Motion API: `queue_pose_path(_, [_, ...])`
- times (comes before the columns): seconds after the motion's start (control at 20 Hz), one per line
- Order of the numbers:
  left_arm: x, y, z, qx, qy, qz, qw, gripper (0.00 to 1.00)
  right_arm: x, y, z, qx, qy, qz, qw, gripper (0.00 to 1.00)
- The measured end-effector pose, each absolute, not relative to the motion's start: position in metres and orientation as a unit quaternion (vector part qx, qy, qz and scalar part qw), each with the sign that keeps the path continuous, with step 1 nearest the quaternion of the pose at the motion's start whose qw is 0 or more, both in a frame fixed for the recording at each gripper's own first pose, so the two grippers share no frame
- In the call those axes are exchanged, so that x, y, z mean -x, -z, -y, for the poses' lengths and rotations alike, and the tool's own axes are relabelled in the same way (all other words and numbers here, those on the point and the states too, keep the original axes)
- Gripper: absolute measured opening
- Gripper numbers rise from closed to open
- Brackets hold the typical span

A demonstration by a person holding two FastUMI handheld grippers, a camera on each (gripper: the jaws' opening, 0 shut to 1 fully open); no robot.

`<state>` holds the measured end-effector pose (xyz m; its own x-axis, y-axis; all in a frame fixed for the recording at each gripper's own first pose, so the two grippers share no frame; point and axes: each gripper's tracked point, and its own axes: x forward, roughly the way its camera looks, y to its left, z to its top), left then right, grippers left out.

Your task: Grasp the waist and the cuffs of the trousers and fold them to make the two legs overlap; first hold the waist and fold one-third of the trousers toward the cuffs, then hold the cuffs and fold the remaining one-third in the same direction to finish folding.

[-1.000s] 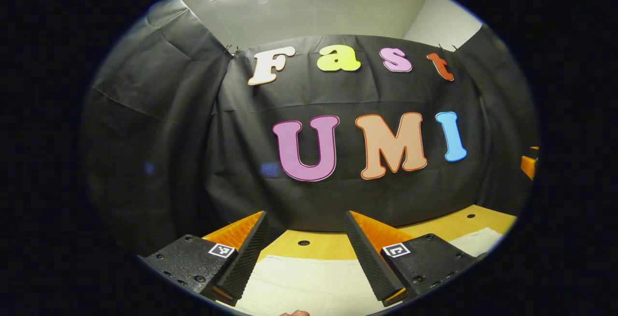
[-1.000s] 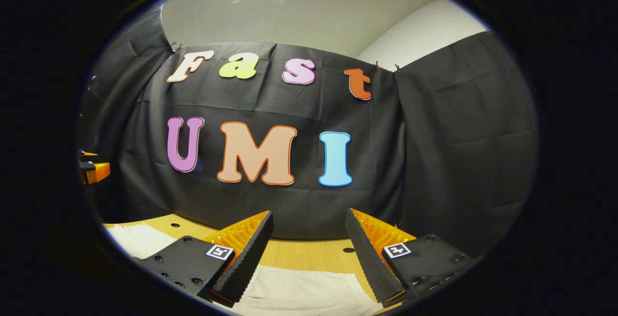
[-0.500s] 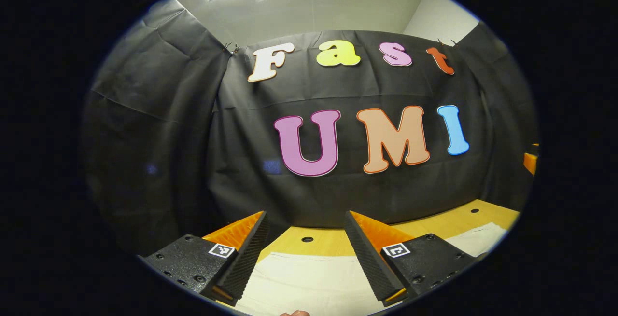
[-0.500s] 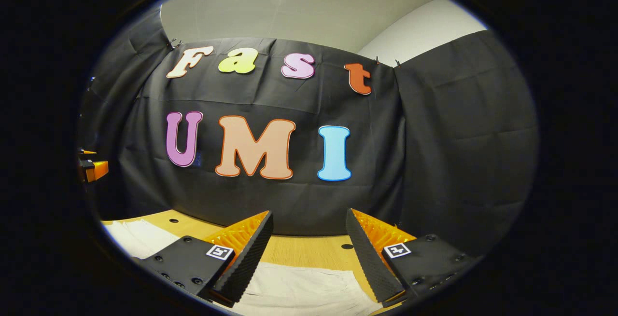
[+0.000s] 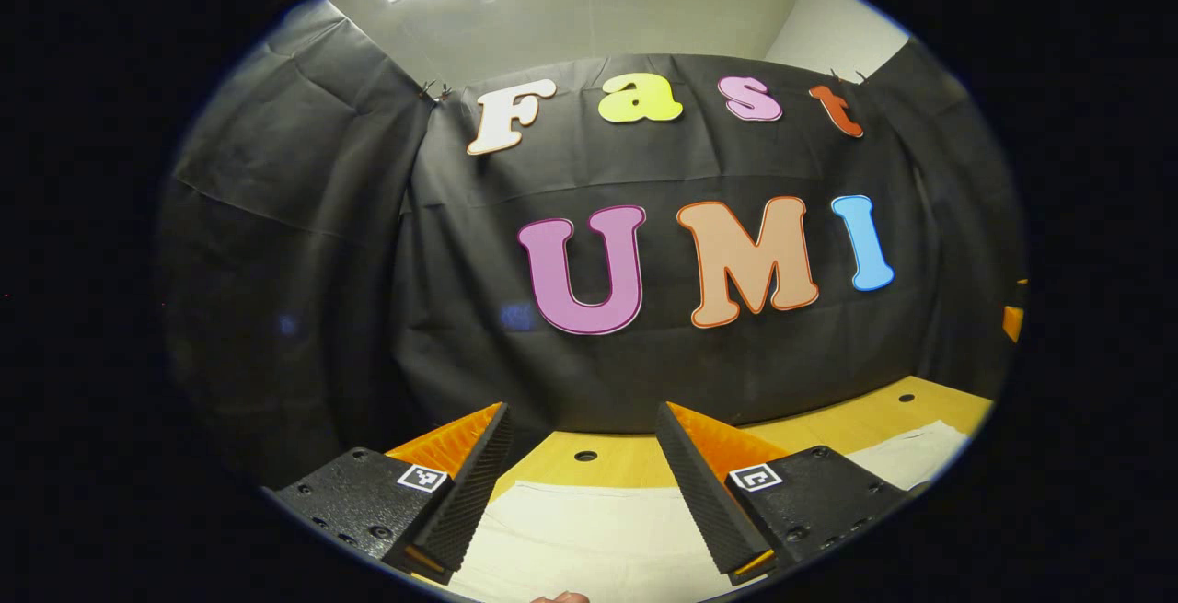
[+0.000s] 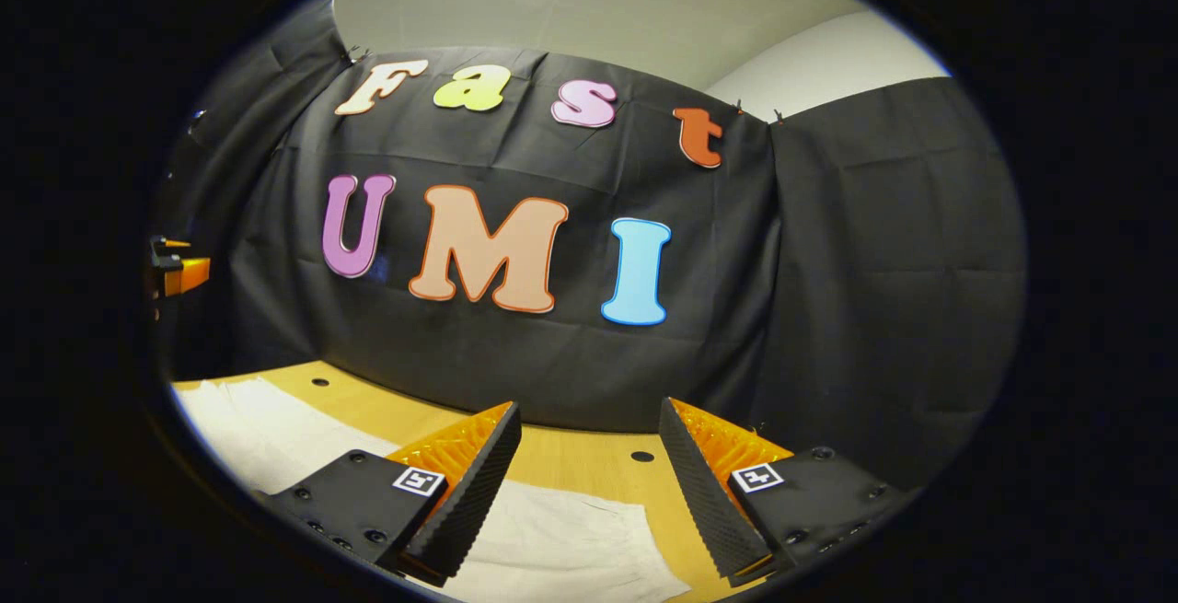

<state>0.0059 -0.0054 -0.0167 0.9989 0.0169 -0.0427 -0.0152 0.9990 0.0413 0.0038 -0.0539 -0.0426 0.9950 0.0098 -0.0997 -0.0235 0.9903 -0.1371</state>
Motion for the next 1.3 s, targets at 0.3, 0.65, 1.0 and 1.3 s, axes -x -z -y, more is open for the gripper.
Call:
queue_pose_path(0.3, [-0.005, 0.022, 0.011, -0.02, -0.007, -0.028, 0.999, 0.95, 0.013, 0.081, 0.075, 0.178, -0.041, -0.091, 0.979, 0.97])
queue_pose_path(0.65, [0.001, 0.029, 0.012, -0.029, -0.012, -0.036, 0.999, 0.95, 0.045, 0.14, 0.096, 0.29, -0.1, -0.154, 0.939, 0.98])
queue_pose_path(1.0, [0.005, 0.037, 0.009, -0.035, -0.023, -0.045, 0.998, 0.95, 0.088, 0.213, 0.096, 0.395, -0.192, -0.206, 0.874, 0.98])
queue_pose_path(1.3, [0.009, 0.046, 0.007, -0.044, -0.027, -0.054, 0.997, 0.95, 0.119, 0.272, 0.093, 0.458, -0.271, -0.255, 0.808, 0.98])
